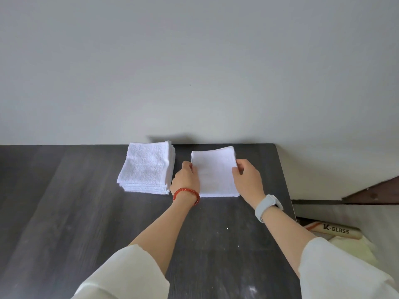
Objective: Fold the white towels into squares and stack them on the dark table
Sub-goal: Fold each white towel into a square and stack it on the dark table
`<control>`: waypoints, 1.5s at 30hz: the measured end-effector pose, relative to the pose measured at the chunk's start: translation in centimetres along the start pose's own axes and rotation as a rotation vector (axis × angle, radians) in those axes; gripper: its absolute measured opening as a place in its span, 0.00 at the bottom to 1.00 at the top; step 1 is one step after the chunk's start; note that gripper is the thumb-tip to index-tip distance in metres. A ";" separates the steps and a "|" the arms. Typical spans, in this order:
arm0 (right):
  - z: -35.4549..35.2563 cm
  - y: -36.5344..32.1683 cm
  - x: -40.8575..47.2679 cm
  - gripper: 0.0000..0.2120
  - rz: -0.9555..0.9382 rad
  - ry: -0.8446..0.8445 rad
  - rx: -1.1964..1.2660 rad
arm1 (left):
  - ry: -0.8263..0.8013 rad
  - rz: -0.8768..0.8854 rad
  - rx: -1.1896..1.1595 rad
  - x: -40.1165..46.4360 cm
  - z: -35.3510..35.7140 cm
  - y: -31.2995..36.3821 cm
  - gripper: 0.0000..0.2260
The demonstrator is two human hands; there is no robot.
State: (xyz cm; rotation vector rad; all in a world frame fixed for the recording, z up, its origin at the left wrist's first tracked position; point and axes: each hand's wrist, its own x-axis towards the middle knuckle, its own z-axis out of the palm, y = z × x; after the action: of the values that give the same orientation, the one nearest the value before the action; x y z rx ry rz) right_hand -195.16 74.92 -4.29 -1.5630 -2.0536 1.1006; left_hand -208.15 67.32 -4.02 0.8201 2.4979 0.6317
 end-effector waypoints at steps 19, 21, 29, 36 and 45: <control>0.3 -0.5 0.8 0.24 -0.385 -0.184 -0.756 | -0.217 0.390 0.354 0.3 0.3 -0.6 0.25; -0.8 -1.5 -0.3 0.22 -0.362 -0.101 -0.645 | -0.171 0.394 0.262 -0.7 -1.3 0.1 0.24; -8.4 -6.8 -9.6 0.17 -0.084 -0.272 -0.089 | -0.024 0.476 0.053 -9.6 -10.3 1.9 0.19; -17.3 -8.0 -25.1 0.13 -0.157 -0.062 0.107 | 0.031 0.559 -0.173 -24.9 -16.3 1.9 0.15; -29.7 5.1 -45.1 0.11 -0.023 0.264 0.121 | -0.135 0.856 -0.082 -44.3 -9.8 7.8 0.15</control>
State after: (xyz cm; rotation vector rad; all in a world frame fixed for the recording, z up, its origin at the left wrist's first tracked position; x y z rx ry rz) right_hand -156.66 44.97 19.37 -1.5300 -1.7938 0.9347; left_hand -177.55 42.12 19.44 1.8393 1.9057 0.8892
